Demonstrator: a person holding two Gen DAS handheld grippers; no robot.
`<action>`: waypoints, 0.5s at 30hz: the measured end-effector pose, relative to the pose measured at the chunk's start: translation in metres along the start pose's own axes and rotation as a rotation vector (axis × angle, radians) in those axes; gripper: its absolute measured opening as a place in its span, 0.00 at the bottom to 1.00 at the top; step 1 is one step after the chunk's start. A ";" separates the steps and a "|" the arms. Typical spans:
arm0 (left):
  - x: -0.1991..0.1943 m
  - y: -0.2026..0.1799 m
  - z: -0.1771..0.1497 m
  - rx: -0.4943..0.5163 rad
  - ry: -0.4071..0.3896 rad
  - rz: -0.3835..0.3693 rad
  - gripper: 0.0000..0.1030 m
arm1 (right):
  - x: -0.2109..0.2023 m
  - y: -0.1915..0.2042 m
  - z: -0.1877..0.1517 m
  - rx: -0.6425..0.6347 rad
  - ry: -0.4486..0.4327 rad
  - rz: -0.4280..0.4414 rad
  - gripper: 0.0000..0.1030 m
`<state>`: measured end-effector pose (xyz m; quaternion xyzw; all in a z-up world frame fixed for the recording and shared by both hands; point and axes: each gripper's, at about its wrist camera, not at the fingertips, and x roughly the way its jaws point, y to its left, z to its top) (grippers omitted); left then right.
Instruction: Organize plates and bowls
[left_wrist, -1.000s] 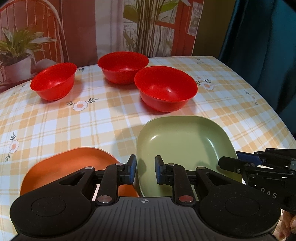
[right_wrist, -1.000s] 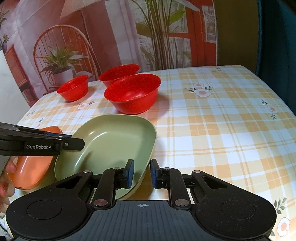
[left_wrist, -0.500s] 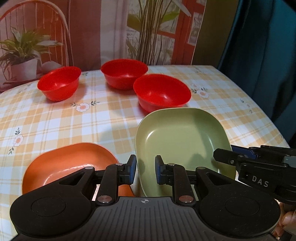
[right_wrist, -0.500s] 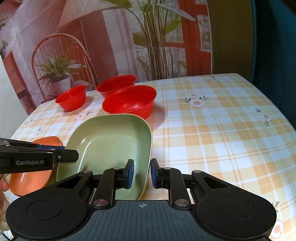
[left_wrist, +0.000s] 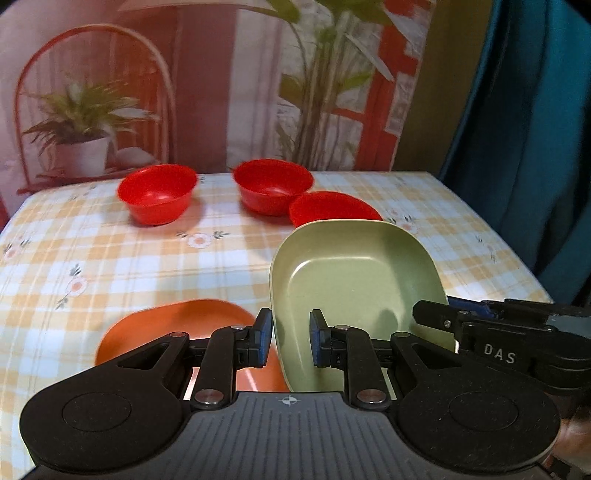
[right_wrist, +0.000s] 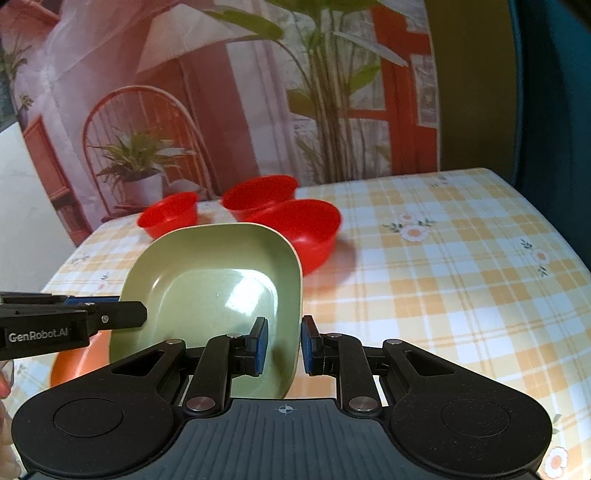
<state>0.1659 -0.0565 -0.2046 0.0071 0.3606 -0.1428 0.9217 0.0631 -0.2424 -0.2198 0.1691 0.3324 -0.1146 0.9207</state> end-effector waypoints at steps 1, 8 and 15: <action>-0.003 0.004 -0.001 -0.012 -0.003 0.002 0.21 | 0.000 0.005 0.002 -0.008 0.000 0.007 0.18; -0.023 0.037 -0.007 -0.091 -0.018 0.042 0.21 | 0.006 0.047 0.009 -0.079 0.014 0.061 0.18; -0.036 0.072 -0.013 -0.149 -0.035 0.106 0.21 | 0.023 0.092 0.012 -0.154 0.047 0.098 0.18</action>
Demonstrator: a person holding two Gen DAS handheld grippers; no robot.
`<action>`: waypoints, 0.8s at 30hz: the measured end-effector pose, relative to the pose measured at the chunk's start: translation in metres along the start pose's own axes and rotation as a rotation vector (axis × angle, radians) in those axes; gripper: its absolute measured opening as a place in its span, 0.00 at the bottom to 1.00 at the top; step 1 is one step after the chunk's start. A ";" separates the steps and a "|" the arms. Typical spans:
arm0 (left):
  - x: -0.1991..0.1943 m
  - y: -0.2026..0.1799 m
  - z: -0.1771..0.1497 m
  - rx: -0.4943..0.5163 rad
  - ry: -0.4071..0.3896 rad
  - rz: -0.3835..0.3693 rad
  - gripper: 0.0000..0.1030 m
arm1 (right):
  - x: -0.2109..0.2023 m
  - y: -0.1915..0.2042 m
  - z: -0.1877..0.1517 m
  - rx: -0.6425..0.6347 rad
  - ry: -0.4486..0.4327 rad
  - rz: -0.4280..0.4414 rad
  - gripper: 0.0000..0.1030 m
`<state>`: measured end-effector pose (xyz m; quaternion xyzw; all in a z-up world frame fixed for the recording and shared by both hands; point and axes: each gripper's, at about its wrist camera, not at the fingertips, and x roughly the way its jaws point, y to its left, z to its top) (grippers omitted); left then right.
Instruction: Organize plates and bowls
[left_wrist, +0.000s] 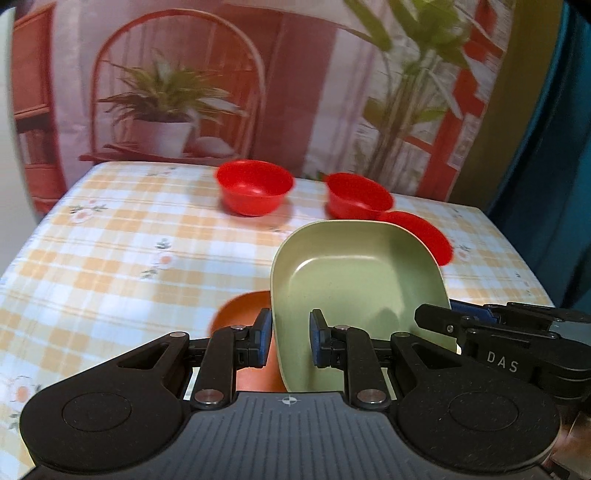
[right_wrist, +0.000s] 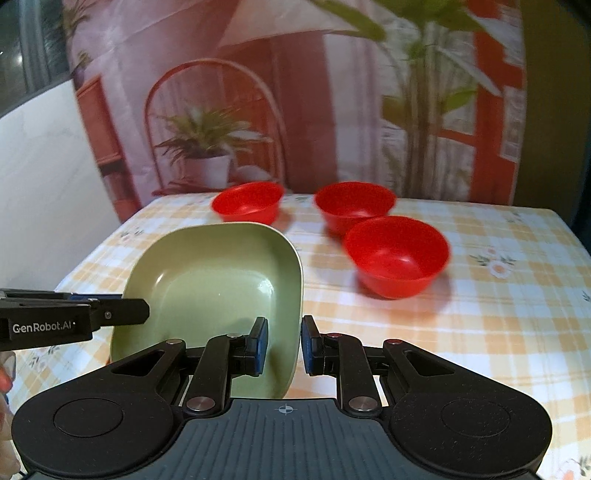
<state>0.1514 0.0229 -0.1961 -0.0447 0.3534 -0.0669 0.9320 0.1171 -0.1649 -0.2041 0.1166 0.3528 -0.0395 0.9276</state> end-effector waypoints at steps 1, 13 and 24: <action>-0.001 0.004 0.000 -0.002 -0.001 0.010 0.21 | 0.003 0.005 0.000 -0.005 0.007 0.006 0.18; 0.005 0.030 -0.012 -0.043 0.021 0.039 0.21 | 0.028 0.027 -0.014 -0.051 0.094 0.016 0.18; 0.012 0.036 -0.021 -0.054 0.037 0.042 0.21 | 0.033 0.037 -0.018 -0.133 0.082 -0.019 0.19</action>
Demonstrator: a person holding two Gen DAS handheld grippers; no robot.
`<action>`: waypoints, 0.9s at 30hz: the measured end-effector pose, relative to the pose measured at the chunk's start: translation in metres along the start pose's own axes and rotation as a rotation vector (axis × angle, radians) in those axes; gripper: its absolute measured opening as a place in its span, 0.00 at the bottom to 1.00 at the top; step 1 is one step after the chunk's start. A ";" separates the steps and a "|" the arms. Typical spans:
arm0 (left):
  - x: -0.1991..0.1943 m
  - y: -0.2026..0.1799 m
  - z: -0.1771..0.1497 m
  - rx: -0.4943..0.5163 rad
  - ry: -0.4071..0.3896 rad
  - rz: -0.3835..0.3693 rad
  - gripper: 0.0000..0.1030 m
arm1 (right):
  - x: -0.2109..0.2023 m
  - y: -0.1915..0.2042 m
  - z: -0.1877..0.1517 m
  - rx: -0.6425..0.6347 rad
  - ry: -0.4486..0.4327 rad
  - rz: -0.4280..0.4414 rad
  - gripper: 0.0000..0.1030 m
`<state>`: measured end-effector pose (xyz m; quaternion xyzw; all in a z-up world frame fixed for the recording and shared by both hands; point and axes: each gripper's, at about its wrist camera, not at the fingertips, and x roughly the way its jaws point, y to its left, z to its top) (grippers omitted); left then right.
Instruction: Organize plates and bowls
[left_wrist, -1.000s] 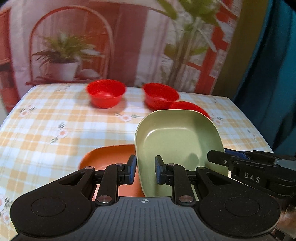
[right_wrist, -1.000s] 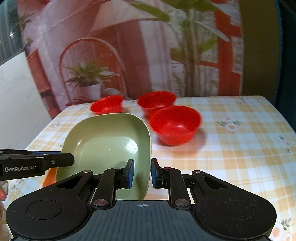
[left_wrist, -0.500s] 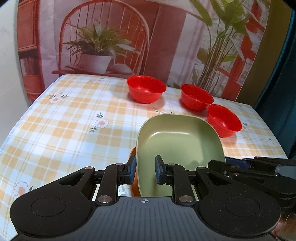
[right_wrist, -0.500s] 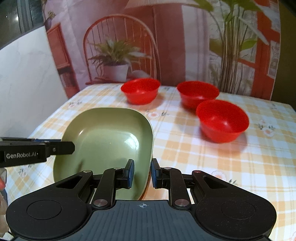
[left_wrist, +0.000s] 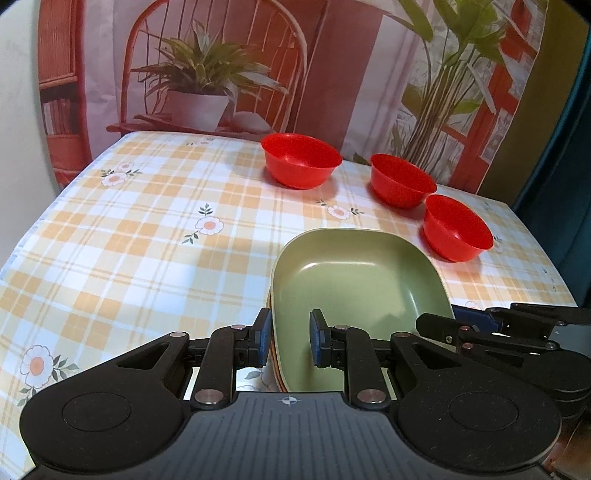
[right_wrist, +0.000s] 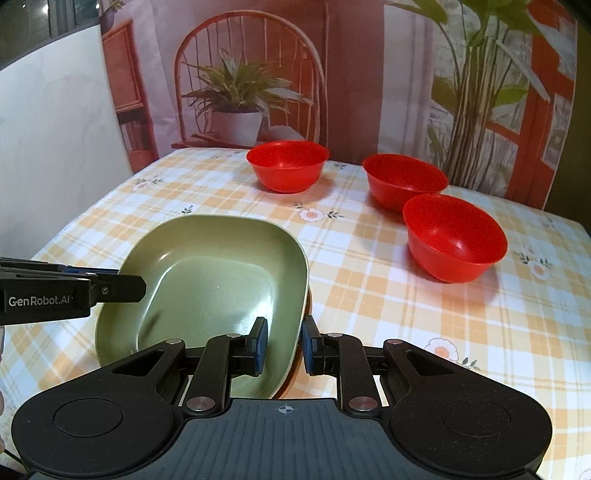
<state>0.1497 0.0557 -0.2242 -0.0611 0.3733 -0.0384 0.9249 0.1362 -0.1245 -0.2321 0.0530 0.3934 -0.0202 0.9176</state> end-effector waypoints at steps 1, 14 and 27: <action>0.000 0.000 0.000 0.001 0.001 0.000 0.21 | 0.000 0.001 -0.001 -0.009 -0.002 -0.005 0.19; 0.004 0.001 -0.004 -0.004 0.008 0.002 0.21 | 0.001 0.008 -0.006 -0.075 -0.018 -0.030 0.21; 0.006 0.003 -0.007 -0.014 0.012 0.004 0.21 | -0.006 -0.003 -0.007 -0.016 -0.034 -0.011 0.22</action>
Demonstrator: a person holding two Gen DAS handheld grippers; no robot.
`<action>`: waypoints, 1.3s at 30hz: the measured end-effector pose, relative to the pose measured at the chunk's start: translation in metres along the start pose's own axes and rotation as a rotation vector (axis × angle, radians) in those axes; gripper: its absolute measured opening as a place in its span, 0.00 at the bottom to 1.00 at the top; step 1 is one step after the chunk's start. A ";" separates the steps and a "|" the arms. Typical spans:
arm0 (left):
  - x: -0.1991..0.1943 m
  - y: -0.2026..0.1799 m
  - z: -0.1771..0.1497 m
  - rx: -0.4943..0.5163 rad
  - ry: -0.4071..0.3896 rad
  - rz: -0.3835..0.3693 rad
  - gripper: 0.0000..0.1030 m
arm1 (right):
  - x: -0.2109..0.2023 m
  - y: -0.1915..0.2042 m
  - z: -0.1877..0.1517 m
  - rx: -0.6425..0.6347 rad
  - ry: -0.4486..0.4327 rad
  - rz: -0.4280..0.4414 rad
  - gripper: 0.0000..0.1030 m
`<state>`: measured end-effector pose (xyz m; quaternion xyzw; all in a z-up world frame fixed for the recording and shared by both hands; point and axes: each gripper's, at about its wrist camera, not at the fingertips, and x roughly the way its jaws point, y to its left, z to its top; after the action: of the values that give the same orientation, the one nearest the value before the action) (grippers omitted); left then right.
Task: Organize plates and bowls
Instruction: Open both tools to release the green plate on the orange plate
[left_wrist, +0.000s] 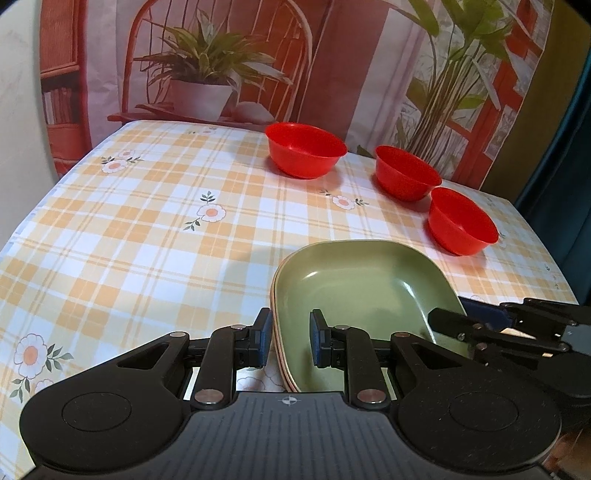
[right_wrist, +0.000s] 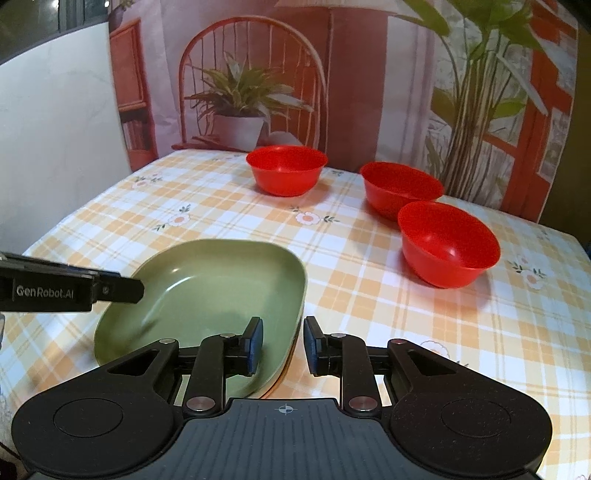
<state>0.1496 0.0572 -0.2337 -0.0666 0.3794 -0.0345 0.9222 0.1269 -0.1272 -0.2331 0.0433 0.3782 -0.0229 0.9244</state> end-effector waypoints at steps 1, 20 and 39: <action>0.000 0.000 0.000 0.000 0.000 0.001 0.21 | -0.002 -0.002 0.001 0.006 -0.006 -0.001 0.22; 0.000 0.000 -0.002 -0.004 -0.003 -0.001 0.21 | -0.001 -0.004 -0.004 0.011 0.001 0.010 0.05; -0.015 -0.009 0.021 0.055 -0.066 0.048 0.36 | -0.013 -0.045 0.016 0.104 -0.054 0.030 0.29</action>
<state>0.1537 0.0522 -0.2069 -0.0335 0.3492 -0.0207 0.9362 0.1251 -0.1736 -0.2158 0.0965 0.3507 -0.0299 0.9310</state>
